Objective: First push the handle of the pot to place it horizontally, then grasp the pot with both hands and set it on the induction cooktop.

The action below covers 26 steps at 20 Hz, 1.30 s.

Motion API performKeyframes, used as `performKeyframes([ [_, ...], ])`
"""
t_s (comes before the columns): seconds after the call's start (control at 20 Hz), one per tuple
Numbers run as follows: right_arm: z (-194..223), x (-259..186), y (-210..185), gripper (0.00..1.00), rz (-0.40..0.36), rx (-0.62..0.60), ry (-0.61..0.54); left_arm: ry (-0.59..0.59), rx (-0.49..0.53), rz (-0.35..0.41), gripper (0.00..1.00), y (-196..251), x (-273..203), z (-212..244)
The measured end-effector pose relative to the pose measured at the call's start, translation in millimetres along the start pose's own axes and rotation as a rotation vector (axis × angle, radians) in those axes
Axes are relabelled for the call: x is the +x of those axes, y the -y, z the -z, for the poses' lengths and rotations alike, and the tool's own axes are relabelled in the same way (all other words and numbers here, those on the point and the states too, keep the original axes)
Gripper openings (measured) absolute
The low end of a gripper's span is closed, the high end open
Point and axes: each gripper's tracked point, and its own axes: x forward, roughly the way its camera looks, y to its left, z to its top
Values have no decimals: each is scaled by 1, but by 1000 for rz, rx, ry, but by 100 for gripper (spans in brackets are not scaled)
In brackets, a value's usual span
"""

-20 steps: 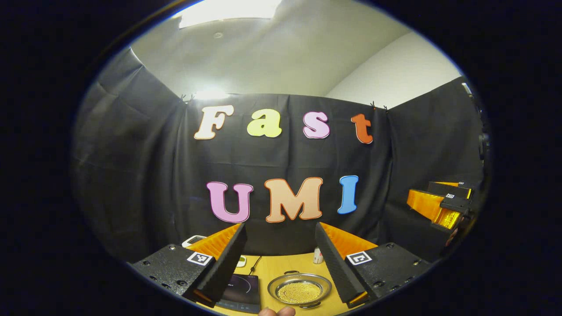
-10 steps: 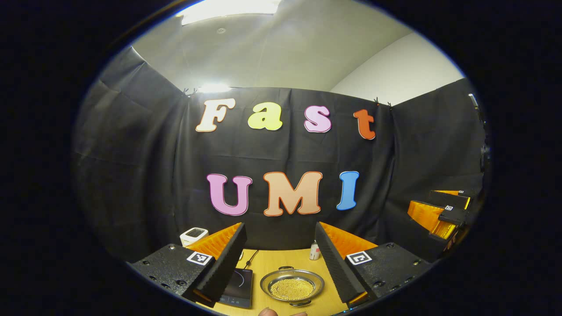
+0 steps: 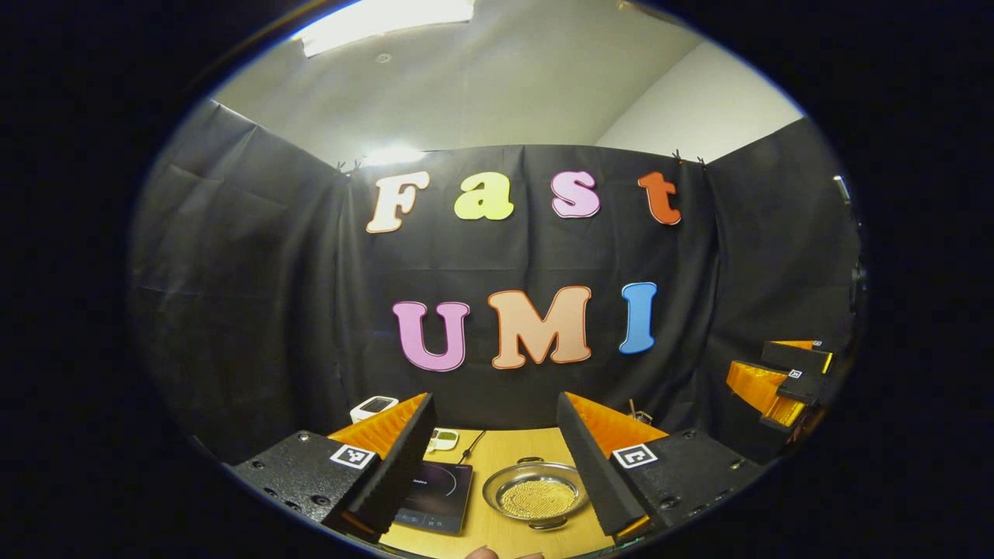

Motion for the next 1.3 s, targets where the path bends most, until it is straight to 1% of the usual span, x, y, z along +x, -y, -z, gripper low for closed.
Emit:
performKeyframes([
  [0.05,0,1,1,85,-3,6,-1,-5,3,-6,95,-1,0,2],
  [0.1,2,1,1,85,-5,9,-3,-7,6,-9,95,-1,2,1],
  [0.15,4,4,-1,84,-4,8,-12,-10,9,-13,92,-3,2,1],
  [0.2,10,6,-6,79,-13,10,-22,-10,12,-17,92,-6,2,2],
  [0.25,12,8,-10,69,-23,11,-27,-3,15,-23,92,-10,2,0],
  [0.3,17,13,-16,69,-35,6,-36,3,18,-33,92,-16,3,-3],
  [0.35,20,16,-21,70,-43,-1,-43,-3,20,-40,96,-21,4,3],
  [0.4,24,19,-22,70,-29,-11,-50,-14,20,-41,96,-26,6,9],
  [0.45,27,26,-25,58,-23,-13,-56,-36,20,-39,96,-33,9,18],
  [0.5,33,31,-34,54,-23,-16,-68,-61,17,-36,96,-41,13,29],
  [0.55,42,39,-41,46,-19,-19,-94,-77,9,-37,97,-51,19,36],
  [0.6,49,45,-50,42,-20,-22,-115,-89,-1,-37,95,-61,25,42],
  [0.65,56,50,-59,35,-13,-29,-144,-81,-9,-28,97,-72,31,45],
  [0.7,61,58,-64,25,8,-34,-160,-56,-13,-10,95,-81,39,43],
  [0.75,62,63,-71,21,33,-35,-187,-46,-7,9,96,-91,50,45],
  [0.8,68,67,-83,10,40,-18,-211,-52,1,29,94,-102,60,50],
  [0.85,68,72,-94,7,59,0,-214,-39,4,52,96,-112,69,50],
  [0.9,76,83,-99,16,76,5,-231,-18,3,72,96,-120,79,48],
  [1.0,89,81,-125,4,67,58,-306,-14,13,112,96,-132,94,51],
  [1.1,93,82,-131,4,99,98,-319,9,7,165,94,-134,99,53],
  [1.15,96,85,-133,0,114,110,-334,24,3,195,94,-131,102,52],
  [1.2,108,87,-137,3,127,129,-363,19,3,217,94,-130,106,57],
  [1.25,119,88,-147,3,109,156,-403,-9,7,226,89,-134,107,69],
  [1.3,132,88,-158,3,98,159,-438,-9,-5,227,94,-139,108,71],
])
